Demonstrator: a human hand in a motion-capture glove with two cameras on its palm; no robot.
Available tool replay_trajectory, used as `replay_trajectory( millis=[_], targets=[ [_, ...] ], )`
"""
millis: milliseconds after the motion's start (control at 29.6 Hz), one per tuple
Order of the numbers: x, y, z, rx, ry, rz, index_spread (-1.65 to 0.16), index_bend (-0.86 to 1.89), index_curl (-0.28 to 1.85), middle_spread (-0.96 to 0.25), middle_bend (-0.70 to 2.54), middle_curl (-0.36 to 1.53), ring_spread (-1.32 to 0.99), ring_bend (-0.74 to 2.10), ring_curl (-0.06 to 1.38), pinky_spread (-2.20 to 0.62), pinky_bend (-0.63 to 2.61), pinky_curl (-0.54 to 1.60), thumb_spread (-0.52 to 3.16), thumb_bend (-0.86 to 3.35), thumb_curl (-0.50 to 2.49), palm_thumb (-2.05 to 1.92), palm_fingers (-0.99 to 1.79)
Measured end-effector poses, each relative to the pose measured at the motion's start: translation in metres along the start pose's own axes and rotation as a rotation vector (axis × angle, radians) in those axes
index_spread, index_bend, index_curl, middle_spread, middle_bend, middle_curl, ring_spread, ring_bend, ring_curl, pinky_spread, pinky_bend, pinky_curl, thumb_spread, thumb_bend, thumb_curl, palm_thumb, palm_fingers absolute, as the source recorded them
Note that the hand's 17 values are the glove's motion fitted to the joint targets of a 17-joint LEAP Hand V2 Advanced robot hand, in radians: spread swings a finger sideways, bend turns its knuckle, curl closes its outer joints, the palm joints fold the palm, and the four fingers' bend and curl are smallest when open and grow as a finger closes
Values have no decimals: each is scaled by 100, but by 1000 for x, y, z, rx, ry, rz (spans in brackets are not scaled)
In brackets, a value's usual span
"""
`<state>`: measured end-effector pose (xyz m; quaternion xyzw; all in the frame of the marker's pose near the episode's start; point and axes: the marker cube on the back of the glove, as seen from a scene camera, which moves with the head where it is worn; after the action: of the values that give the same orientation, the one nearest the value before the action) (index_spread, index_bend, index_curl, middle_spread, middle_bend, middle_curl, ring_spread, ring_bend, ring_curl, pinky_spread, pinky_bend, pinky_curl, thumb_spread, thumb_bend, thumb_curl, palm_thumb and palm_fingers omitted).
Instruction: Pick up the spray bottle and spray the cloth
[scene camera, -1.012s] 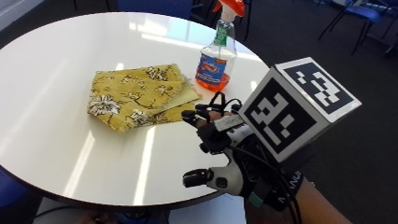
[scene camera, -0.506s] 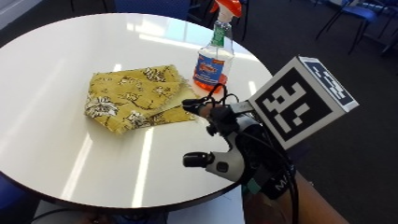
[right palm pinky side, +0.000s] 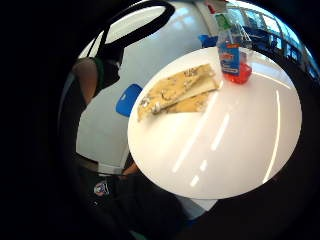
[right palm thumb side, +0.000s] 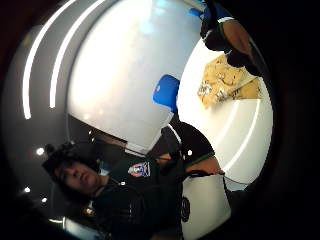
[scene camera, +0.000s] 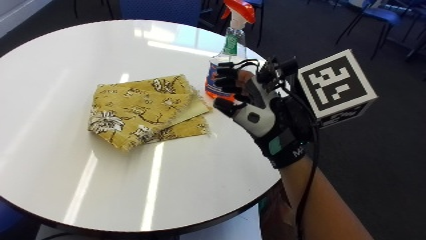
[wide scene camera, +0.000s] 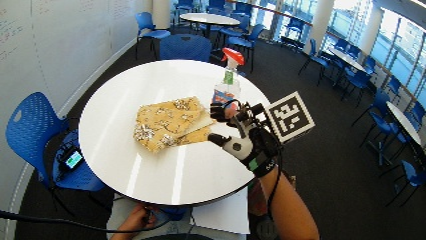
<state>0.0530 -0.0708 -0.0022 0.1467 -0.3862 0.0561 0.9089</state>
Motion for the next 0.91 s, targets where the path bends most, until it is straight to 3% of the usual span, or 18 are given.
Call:
replay_trajectory(
  millis=[472, 911],
  targets=[
    [93, -78, -59, 358, -306, 371, -34, 16, 30, -16, 37, 40, -15, 41, 35, 4, 13, 27, 100, 4, 37, 78, 100],
    [136, -110, -65, 250, -356, 494, -34, 13, 31, -15, 32, 41, -14, 38, 37, 5, 17, 27, 94, -5, 30, 48, 86]
  ],
)
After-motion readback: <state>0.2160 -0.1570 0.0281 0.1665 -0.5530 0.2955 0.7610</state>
